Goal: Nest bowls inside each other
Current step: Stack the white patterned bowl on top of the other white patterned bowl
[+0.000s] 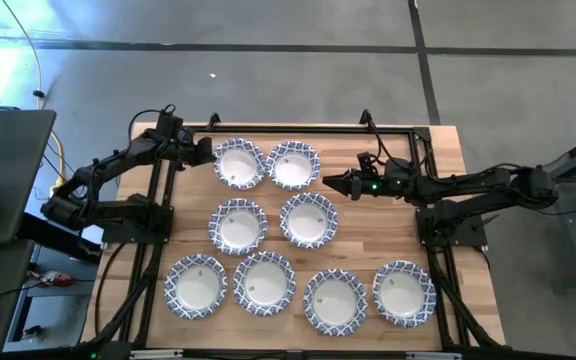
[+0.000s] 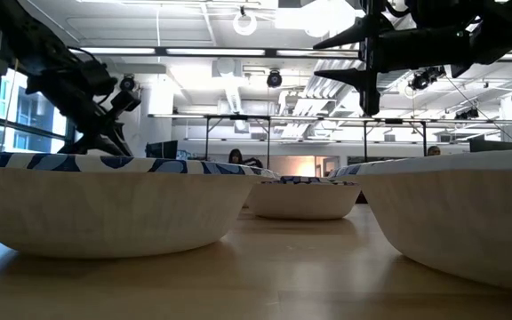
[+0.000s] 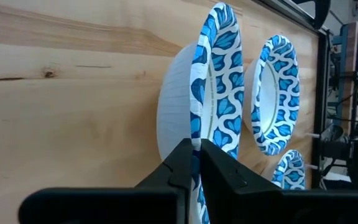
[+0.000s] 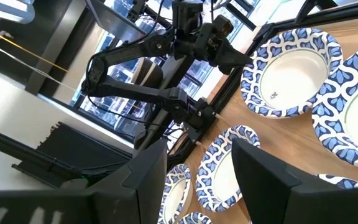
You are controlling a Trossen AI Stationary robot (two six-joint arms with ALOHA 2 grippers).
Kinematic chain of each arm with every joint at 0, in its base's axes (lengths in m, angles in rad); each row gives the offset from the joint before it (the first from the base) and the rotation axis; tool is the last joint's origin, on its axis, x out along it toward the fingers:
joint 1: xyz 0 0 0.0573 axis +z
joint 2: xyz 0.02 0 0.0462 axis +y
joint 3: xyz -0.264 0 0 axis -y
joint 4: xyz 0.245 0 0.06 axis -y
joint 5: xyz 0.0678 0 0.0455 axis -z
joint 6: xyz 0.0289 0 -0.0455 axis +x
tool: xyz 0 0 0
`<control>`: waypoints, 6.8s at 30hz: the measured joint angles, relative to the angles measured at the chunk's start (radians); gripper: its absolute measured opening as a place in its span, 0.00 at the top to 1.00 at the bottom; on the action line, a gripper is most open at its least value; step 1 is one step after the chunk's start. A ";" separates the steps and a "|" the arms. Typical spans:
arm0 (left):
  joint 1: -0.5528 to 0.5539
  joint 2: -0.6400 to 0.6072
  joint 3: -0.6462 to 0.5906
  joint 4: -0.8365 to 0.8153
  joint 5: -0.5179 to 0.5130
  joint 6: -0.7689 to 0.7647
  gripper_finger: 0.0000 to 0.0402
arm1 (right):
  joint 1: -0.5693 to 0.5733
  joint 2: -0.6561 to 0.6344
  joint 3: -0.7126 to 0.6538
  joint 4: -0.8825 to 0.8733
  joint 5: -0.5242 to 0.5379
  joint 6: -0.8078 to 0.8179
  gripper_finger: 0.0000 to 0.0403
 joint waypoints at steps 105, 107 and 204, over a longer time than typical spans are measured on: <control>-0.827 0.299 0.000 1.085 -0.024 -0.679 0.96 | -0.132 -0.137 0.000 0.531 -0.206 -0.287 0.57; -0.828 0.323 0.000 1.117 -0.024 -0.689 0.96 | -0.132 -0.155 0.000 0.502 -0.206 -0.292 0.57; -0.874 0.481 0.169 0.784 -0.058 -0.570 0.49 | -0.130 -0.190 0.000 0.352 -0.217 -0.310 0.57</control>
